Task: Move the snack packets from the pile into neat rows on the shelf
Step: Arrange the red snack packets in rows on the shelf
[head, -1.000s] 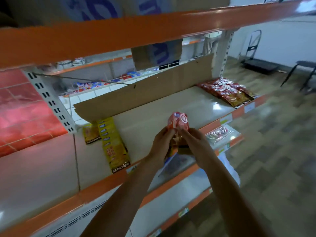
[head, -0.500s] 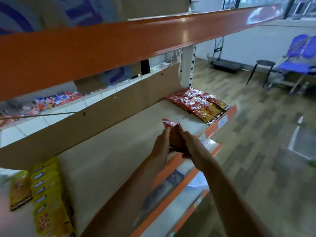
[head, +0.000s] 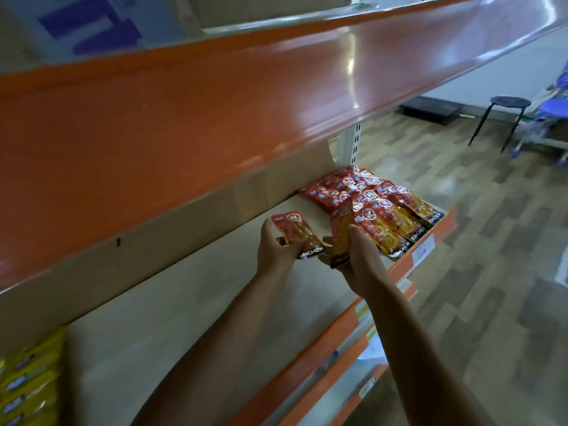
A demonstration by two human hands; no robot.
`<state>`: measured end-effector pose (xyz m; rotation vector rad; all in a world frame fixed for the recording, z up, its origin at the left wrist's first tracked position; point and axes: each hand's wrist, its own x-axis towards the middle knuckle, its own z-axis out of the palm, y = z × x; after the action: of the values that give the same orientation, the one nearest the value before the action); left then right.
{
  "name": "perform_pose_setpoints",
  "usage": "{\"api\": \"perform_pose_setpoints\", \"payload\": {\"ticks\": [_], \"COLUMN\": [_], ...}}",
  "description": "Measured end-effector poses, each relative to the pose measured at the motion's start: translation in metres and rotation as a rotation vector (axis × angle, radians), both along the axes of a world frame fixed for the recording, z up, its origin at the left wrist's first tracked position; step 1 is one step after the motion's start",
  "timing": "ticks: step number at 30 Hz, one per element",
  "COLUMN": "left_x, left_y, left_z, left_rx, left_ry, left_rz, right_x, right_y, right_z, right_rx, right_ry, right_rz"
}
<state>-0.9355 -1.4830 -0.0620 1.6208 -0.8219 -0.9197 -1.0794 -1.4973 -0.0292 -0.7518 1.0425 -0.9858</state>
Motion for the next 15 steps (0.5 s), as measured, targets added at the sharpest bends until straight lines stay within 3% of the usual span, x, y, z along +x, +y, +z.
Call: {"api": "perform_pose_setpoints", "payload": {"ticks": [10,15], "left_x": [-0.003,-0.008], "left_y": [-0.064,-0.091], "left_z": [-0.013,-0.033], "left_rx": [0.121,0.272], "left_ry": [-0.721,-0.827], "left_rz": [-0.049,0.090], "right_x": [-0.018,-0.032], "right_y": [-0.076,-0.110], "right_z": [0.008,0.012], "right_rx": [-0.225,-0.289], "right_ry": [0.224,0.271], "right_rz": [0.107,0.129]}}
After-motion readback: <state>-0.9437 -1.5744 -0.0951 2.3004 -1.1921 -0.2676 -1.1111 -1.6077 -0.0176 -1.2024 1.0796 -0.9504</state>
